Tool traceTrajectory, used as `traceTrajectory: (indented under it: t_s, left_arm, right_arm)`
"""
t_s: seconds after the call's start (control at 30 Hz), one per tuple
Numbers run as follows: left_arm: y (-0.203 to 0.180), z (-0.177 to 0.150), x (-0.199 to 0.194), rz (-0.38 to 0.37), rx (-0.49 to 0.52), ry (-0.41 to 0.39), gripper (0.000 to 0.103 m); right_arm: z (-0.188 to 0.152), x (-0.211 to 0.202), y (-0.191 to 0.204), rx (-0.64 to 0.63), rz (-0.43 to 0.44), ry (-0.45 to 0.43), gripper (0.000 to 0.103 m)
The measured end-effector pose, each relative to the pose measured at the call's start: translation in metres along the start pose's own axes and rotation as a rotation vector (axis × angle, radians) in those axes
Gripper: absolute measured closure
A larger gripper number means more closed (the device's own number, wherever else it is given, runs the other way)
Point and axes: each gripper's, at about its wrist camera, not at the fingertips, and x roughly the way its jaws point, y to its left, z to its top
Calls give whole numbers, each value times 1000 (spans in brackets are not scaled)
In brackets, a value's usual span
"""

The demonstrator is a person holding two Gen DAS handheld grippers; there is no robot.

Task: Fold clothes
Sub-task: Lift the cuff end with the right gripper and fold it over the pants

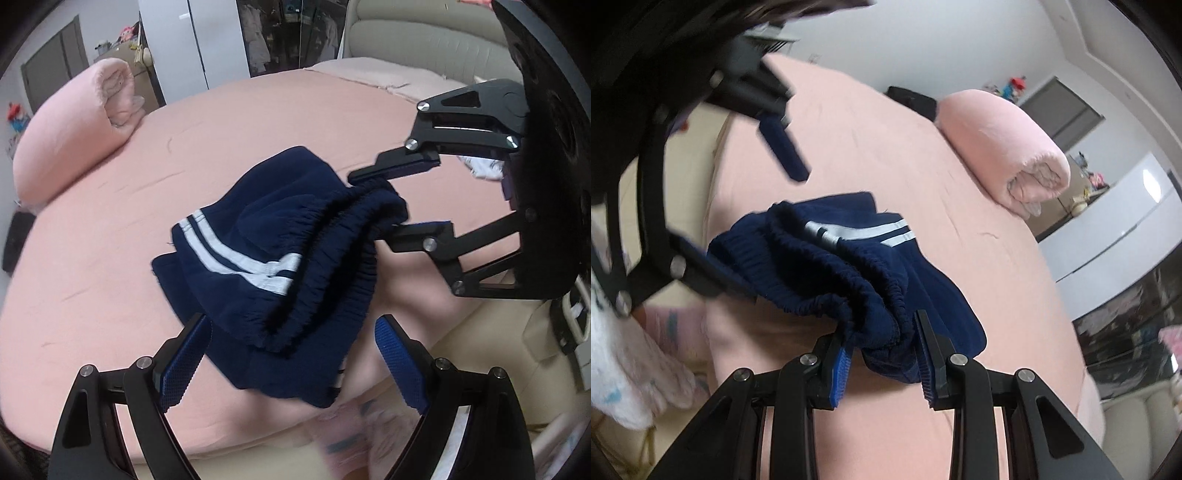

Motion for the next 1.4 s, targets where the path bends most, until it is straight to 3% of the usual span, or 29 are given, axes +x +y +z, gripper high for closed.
traceTrajectory:
  t_s: [0.13, 0.3, 0.7, 0.83, 0.93, 0.97, 1.07, 1.27, 1.4]
  left_arm:
    - [-7, 2, 4, 0, 42, 14, 12]
    - [-20, 4, 24, 159, 146, 87, 12]
    - [-22, 5, 66, 375, 242, 161, 12]
    - [-45, -2, 80, 507, 442, 174, 12]
    - [-47, -4, 85, 550, 479, 176, 6]
    - [-47, -5, 85, 562, 483, 170, 0]
    - [-45, -7, 86, 583, 485, 148, 0]
    - [-31, -8, 82, 547, 420, 132, 0]
    - [-33, -9, 81, 574, 465, 125, 0]
  right_arm:
    - [1, 1, -11, 55, 33, -29, 73]
    - [1, -1, -23, 76, 59, -51, 73]
    - [-10, -1, -9, 18, 53, -44, 73]
    - [-16, -5, -2, 9, 47, -49, 73]
    - [-21, -3, 4, -14, 35, -38, 73]
    - [-23, -3, 5, -7, 43, -36, 73]
    - [-27, -1, 5, 13, 53, -38, 73]
    - [-27, 0, 6, 11, 58, -47, 73]
    - [-30, 1, 4, 8, 65, -51, 73]
